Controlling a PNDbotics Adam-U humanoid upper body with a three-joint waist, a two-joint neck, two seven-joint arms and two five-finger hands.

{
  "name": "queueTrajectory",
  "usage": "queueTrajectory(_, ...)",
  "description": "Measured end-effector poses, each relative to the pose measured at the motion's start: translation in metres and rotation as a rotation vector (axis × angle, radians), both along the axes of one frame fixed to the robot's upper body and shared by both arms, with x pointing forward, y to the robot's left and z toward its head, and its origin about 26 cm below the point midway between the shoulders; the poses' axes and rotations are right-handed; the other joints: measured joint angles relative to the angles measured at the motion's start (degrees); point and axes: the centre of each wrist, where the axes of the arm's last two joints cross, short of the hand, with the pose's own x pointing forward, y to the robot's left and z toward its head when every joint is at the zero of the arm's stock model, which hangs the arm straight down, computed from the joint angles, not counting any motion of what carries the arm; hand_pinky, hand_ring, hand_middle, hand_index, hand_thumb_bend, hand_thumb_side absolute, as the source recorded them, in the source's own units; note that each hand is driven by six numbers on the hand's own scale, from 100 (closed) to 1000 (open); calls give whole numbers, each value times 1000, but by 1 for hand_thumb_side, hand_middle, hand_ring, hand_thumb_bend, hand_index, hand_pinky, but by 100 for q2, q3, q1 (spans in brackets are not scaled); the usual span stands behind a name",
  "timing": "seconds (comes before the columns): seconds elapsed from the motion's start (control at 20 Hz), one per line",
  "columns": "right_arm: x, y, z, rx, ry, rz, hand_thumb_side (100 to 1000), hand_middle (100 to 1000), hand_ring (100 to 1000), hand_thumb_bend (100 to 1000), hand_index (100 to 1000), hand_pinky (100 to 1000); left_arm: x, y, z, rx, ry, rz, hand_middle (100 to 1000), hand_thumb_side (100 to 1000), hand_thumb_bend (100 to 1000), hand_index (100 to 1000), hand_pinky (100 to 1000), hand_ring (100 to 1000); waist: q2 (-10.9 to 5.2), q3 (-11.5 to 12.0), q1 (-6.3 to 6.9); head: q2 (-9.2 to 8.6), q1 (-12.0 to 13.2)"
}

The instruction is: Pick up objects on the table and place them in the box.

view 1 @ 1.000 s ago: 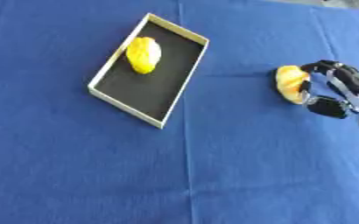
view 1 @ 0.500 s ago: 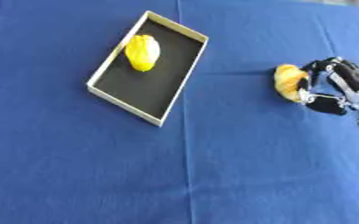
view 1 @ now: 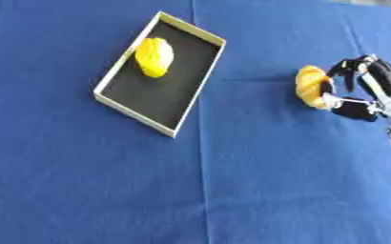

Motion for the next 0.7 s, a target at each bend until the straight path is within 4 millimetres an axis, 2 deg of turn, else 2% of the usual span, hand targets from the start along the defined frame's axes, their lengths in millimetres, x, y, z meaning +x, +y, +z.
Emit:
queueTrajectory(0.35, -3, 22, 21, -18, -82, 81, 170, 209, 635, 100, 359, 828, 0, 0, 0, -4, 7, -1, 802, 645, 100, 878, 819, 819, -106, -25, 0, 30, 19)
queueTrajectory(0.7, 3, 30, 40, -56, -131, 191, 157, 218, 639, 100, 366, 827, 0, 0, 0, -7, 13, -1, 801, 645, 100, 879, 819, 820, -158, -35, -10, 33, 21)
